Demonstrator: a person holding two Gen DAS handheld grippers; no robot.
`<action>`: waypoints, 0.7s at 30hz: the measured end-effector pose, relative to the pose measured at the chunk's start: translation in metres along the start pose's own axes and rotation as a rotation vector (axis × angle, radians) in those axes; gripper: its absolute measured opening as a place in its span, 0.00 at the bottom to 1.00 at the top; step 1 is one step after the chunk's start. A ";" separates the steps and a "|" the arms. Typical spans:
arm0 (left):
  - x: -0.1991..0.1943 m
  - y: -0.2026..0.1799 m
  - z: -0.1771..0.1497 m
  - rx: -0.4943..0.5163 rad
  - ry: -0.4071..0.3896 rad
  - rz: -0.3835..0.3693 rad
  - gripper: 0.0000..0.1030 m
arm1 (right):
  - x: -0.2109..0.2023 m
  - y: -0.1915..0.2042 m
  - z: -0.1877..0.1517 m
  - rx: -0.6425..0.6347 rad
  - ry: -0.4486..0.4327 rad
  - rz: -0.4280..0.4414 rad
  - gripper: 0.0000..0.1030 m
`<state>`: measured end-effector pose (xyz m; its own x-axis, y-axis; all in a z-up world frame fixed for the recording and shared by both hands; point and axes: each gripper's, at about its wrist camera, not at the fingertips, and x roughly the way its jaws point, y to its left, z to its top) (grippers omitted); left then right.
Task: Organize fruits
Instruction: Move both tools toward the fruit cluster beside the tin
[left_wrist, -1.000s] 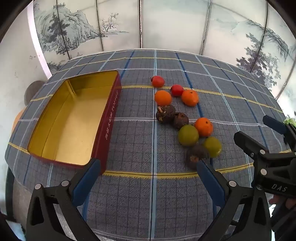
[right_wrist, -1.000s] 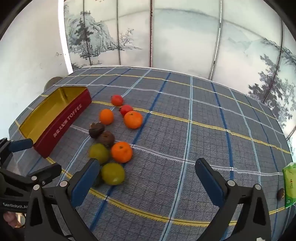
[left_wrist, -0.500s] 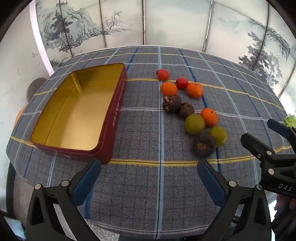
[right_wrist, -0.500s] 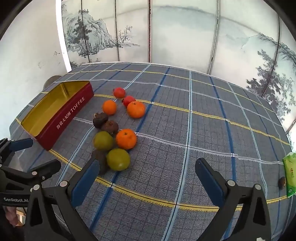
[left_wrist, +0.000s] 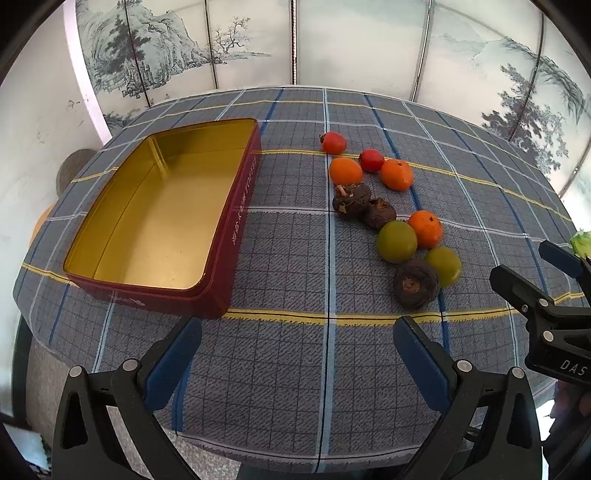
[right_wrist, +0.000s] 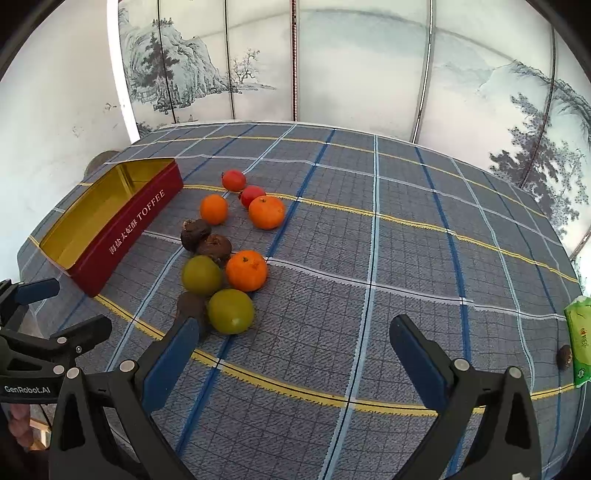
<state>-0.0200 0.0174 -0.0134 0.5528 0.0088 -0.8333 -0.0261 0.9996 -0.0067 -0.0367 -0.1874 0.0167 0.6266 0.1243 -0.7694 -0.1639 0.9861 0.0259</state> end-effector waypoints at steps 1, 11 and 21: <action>0.000 0.000 0.000 0.001 0.000 -0.001 1.00 | 0.001 0.000 0.000 0.000 0.002 0.000 1.00; 0.004 -0.002 0.000 0.004 0.010 0.001 1.00 | 0.006 0.003 -0.004 -0.014 0.019 0.030 0.90; 0.008 -0.006 -0.001 0.016 0.017 -0.008 1.00 | 0.016 0.003 -0.008 -0.010 0.050 0.063 0.75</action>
<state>-0.0159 0.0113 -0.0207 0.5388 0.0002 -0.8424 -0.0079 1.0000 -0.0048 -0.0329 -0.1832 -0.0005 0.5762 0.1802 -0.7972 -0.2098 0.9753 0.0689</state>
